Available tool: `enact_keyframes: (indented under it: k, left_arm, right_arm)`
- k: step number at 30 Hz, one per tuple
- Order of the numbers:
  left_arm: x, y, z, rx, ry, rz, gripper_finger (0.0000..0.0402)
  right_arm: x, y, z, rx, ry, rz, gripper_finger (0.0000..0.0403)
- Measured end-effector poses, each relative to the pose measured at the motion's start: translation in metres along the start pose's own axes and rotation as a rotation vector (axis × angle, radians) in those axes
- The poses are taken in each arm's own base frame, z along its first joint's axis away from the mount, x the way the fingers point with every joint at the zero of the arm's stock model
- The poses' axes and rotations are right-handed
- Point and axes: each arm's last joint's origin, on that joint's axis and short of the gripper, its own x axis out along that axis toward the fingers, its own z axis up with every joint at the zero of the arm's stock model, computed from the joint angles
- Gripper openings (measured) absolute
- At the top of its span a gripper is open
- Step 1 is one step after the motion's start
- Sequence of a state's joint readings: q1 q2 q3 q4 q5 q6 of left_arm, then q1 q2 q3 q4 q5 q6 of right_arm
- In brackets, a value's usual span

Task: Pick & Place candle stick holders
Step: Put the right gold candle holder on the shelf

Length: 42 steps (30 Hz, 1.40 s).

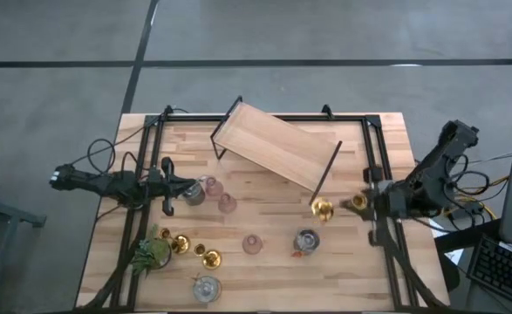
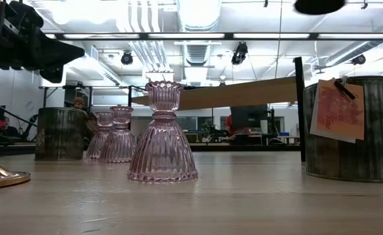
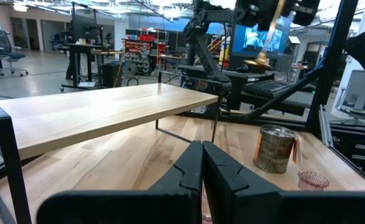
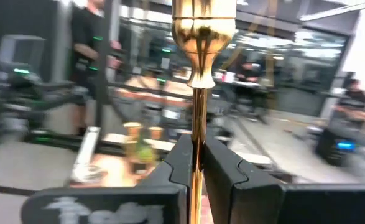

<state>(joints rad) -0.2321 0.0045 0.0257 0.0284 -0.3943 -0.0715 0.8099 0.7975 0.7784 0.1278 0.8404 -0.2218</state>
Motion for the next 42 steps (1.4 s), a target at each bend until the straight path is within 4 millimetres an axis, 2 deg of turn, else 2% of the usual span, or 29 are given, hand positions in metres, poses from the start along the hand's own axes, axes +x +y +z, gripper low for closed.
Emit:
enact_keyframes:
  k: [7, 14, 20, 27, 34, 42]
  left_arm:
    - [0.000, 0.000, 0.000, 0.000, 0.000, 0.000, 0.0012]
    - [0.000, 0.000, 0.000, 0.000, 0.000, 0.000, 0.0012]
    - [0.000, 0.000, 0.000, 0.000, 0.000, 0.000, 0.0012]
    - [0.000, 0.000, 0.000, 0.000, 0.000, 0.000, 0.0012]
    - [0.000, 0.000, 0.000, 0.000, 0.000, 0.000, 0.0012]
    - [0.000, 0.000, 0.000, 0.000, 0.000, 0.000, 0.0012]
  right_arm:
    - [0.012, -0.040, 0.023, -0.062, -0.022, -0.207, 0.0018]
    - [0.009, -0.084, 0.027, -0.041, -0.015, -0.302, 0.0018]
    - [0.015, -0.113, 0.017, -0.004, 0.002, -0.365, 0.0018]
    - [0.031, -0.145, -0.006, 0.028, 0.087, -0.409, 0.0018]
    - [0.037, -0.180, -0.021, 0.074, 0.147, -0.476, 0.0018]
    - [0.041, -0.204, -0.042, 0.144, 0.213, -0.501, 0.0018]
